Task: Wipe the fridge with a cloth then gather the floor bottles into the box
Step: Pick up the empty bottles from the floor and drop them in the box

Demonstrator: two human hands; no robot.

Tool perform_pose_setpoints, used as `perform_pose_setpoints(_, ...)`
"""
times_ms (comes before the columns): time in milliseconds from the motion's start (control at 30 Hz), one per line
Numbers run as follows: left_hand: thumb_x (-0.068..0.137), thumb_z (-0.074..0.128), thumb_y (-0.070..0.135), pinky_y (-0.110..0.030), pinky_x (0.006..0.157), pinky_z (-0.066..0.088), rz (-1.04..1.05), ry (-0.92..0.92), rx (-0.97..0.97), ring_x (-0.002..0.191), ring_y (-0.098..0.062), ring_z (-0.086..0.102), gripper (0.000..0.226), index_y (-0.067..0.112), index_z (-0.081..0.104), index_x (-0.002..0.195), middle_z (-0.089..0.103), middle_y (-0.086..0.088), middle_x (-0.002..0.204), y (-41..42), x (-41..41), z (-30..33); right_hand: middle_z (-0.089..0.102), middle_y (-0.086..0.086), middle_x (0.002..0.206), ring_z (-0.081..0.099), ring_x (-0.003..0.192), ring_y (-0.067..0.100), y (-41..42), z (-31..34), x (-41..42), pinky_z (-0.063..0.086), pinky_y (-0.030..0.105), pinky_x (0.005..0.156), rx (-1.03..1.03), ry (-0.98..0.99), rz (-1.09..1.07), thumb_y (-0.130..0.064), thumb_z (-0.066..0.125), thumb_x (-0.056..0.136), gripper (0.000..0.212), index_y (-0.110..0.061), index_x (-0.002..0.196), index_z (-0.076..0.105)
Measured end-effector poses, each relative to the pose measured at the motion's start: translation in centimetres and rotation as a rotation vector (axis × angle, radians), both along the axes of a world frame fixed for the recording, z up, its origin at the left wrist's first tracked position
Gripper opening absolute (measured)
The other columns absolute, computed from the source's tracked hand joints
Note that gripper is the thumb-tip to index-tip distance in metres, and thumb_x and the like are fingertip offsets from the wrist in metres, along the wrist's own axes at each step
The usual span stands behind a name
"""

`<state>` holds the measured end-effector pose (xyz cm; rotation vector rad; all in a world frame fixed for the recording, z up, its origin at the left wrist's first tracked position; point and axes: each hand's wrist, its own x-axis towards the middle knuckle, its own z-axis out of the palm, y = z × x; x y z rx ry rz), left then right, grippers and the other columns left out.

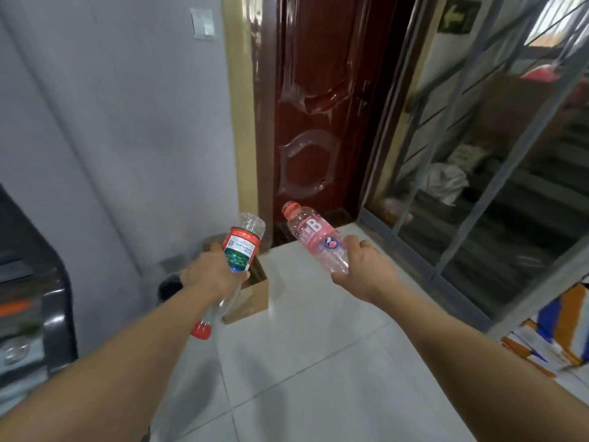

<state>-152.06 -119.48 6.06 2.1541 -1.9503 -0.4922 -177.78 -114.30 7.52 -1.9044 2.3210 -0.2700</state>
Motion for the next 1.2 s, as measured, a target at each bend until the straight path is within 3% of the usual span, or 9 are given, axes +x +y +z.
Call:
perform_pose_setpoints(367, 0.078, 0.069, 0.047, -0.041, 0.093, 0.048, 0.042, 0.058, 0.037, 0.107, -0.027, 0.058, 0.067, 0.017, 0.037, 0.128, 0.057, -0.008, 0.123, -18.8, -9.0, 0.1, 0.050, 0.012, 0.121, 0.054, 0.106, 0.027, -21.6, -1.2, -9.1, 0.046, 0.033, 0.082, 0.077, 0.014, 0.137, -0.039, 0.069, 0.077, 0.071, -0.017, 0.134, 0.032)
perform_pose_setpoints(667, 0.076, 0.070, 0.048, -0.042, 0.089, 0.050, 0.401, 0.079, 0.086, 0.103, -0.031, 0.059, 0.068, 0.012, 0.039, 0.125, 0.058, -0.012, 0.119, -29.1, -13.2, -1.9, 0.051, 0.016, 0.116, 0.054, 0.105, 0.035, -40.6, -2.4, -13.2, 0.047, 0.039, 0.083, 0.032, 0.075, 0.495, -0.037, 0.063, 0.079, 0.060, -0.012, 0.126, 0.036)
perform_pose_setpoints(800, 0.073, 0.071, 0.049, -0.040, 0.084, 0.051, 0.518, 0.069, 0.099, 0.096, -0.028, 0.060, 0.065, 0.016, 0.042, 0.121, 0.061, -0.009, 0.111, -31.8, -13.7, -3.3, 0.050, 0.015, 0.117, 0.054, 0.106, 0.035, -46.4, -3.9, -12.1, 0.045, 0.038, 0.081, 0.106, 0.073, 0.605, -0.038, 0.060, 0.082, 0.056, -0.012, 0.125, 0.036)
perform_pose_setpoints(1000, 0.068, 0.071, 0.059, -0.037, 0.086, 0.049, 0.713, 0.068, 0.188, 0.102, -0.026, 0.060, 0.078, 0.018, 0.042, 0.127, 0.061, -0.005, 0.116, -35.7, -10.3, -6.5, 0.050, 0.016, 0.120, 0.054, 0.108, 0.034, -53.8, -6.7, -6.4, 0.046, 0.036, 0.083, 0.208, 0.078, 0.811, -0.036, 0.059, 0.084, 0.058, -0.014, 0.131, 0.033)
perform_pose_setpoints(1200, 0.073, 0.072, 0.050, -0.041, 0.088, 0.051, 0.852, 0.185, 0.252, 0.104, -0.027, 0.060, 0.076, 0.013, 0.040, 0.131, 0.059, -0.010, 0.121, -40.9, -6.7, -10.7, 0.049, 0.015, 0.120, 0.053, 0.110, 0.032, -61.1, -10.0, -0.9, 0.045, 0.034, 0.084, 0.280, 0.088, 0.880, -0.035, 0.063, 0.083, 0.060, -0.012, 0.130, 0.033)
